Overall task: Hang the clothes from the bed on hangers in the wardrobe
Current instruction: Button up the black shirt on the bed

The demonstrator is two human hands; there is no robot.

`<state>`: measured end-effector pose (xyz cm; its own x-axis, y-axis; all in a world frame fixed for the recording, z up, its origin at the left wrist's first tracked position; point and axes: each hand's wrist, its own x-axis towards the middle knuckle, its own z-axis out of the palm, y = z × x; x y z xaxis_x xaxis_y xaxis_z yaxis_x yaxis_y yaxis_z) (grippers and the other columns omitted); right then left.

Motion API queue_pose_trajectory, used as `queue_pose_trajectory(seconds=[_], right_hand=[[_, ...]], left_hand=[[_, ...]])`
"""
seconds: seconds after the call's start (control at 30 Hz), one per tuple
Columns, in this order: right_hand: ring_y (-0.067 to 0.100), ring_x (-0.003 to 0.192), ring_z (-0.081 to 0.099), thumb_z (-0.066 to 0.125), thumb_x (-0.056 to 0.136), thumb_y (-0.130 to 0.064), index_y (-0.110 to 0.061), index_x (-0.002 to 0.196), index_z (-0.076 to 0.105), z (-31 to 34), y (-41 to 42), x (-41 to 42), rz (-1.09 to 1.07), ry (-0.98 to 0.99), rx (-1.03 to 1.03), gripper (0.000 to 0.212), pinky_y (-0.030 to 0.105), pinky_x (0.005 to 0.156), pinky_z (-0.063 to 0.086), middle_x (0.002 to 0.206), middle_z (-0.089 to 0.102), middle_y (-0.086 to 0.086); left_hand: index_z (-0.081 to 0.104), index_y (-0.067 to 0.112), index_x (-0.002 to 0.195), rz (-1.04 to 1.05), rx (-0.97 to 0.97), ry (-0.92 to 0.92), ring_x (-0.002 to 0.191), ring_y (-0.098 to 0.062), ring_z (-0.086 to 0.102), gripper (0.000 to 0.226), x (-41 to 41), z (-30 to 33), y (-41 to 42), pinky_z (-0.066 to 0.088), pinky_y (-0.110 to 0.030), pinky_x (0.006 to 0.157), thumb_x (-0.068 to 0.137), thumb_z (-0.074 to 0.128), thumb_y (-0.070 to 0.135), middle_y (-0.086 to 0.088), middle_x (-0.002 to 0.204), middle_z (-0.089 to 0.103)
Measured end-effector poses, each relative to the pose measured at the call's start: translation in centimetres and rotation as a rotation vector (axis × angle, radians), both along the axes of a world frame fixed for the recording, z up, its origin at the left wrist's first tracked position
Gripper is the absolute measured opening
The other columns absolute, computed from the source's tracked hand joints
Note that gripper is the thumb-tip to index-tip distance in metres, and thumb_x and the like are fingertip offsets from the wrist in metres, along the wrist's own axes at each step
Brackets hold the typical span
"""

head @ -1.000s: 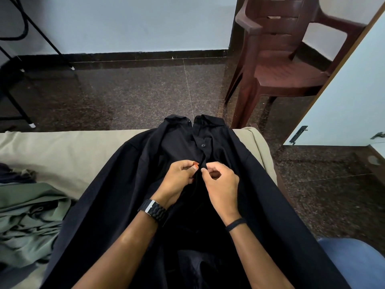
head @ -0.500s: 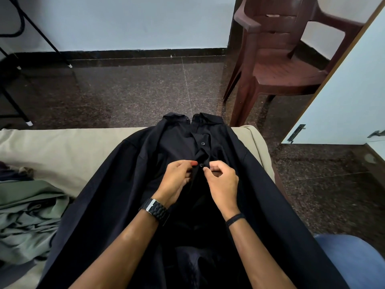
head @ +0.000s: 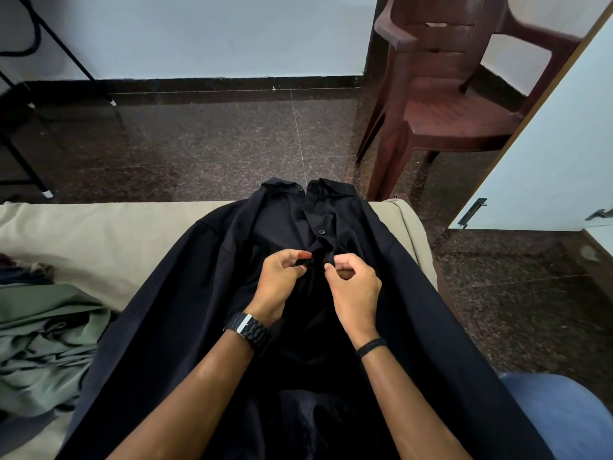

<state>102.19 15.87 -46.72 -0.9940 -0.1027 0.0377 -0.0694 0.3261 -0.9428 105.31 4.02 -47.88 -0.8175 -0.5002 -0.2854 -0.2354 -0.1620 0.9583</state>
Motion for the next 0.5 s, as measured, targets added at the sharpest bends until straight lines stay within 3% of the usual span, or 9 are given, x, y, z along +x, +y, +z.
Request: queue_pose_trajectory(seconds=[0.07,0.2,0.37,0.5], right_hand=[[-0.012,0.07,0.059,0.071,0.083,-0.011,-0.019,0.079,0.065,0.17,-0.43,0.06,0.039,0.004,-0.005,0.011,0.002,0.061,0.042,0.073,0.064,-0.013],[-0.012,0.07,0.059,0.071,0.083,-0.009,-0.02,0.079,0.065,0.48,-0.82,-0.03,0.104,-0.005,-0.031,0.013,0.002,0.061,0.043,0.073,0.064,-0.013],[-0.013,0.071,0.059,0.07,0.084,-0.01,-0.022,0.081,0.066,0.61,-0.48,-0.17,0.148,-0.022,-0.031,0.013,0.001,0.06,0.041,0.074,0.065,-0.013],[-0.013,0.073,0.059,0.07,0.084,-0.011,-0.022,0.083,0.066,0.37,-0.03,-0.26,0.151,-0.042,-0.036,0.012,0.002,0.061,0.043,0.076,0.065,-0.012]], left_hand=[[0.067,0.013,0.092,-0.022,-0.007,0.014,0.101,-0.017,0.063,0.025,0.26,0.25,0.03,0.048,-0.026,0.094,0.086,0.059,-0.01,-0.009,0.099,0.069],[0.068,0.007,0.091,-0.027,-0.033,0.05,0.087,-0.021,0.066,0.016,0.64,0.46,0.06,0.051,-0.031,0.088,0.082,0.067,-0.006,-0.016,0.089,0.069],[0.07,0.011,0.089,-0.059,-0.081,0.051,0.07,-0.002,0.065,0.011,0.85,0.63,0.1,0.046,-0.012,0.062,0.085,0.068,0.001,-0.006,0.081,0.071],[0.072,0.014,0.093,-0.096,-0.049,0.052,0.084,-0.014,0.066,0.011,1.08,0.49,0.02,0.049,-0.025,0.075,0.087,0.067,0.005,-0.01,0.092,0.073]])
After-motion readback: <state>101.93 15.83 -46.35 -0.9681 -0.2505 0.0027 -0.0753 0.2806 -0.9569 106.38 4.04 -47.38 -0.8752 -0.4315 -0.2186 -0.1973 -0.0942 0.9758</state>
